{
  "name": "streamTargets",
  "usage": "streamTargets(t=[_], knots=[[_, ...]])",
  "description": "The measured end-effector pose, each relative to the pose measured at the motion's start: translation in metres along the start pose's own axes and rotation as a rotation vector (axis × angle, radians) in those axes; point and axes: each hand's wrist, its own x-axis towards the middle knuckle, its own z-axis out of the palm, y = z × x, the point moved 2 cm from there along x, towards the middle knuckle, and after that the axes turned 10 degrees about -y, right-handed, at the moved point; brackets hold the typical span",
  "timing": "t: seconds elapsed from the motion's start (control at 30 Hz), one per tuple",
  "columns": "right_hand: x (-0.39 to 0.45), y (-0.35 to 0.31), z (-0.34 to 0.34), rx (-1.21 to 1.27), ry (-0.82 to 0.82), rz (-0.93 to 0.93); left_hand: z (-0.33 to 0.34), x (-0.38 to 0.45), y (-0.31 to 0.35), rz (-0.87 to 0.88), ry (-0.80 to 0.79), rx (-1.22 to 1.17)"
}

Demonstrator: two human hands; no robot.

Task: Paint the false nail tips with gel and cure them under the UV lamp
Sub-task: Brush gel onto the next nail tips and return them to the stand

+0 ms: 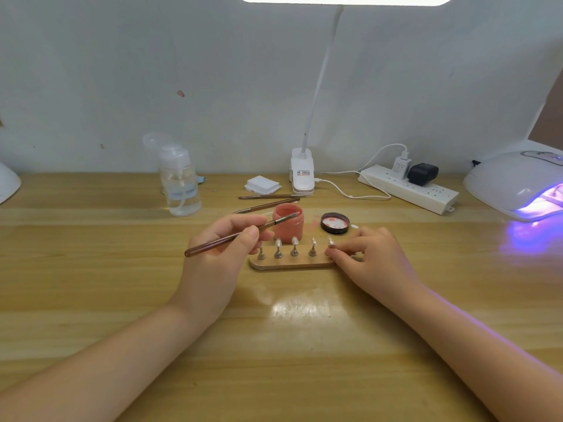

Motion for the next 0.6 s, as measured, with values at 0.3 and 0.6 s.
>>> streamTargets(t=[0.3, 0.6], knots=[[-0.004, -0.006, -0.001, -0.095, 0.068, -0.061, 0.006, -0.007, 0.000, 0.029, -0.091, 0.079], [-0.014, -0.013, -0.005, 0.108, 0.223, -0.156, 0.013, -0.013, 0.005, 0.132, -0.146, 0.309]])
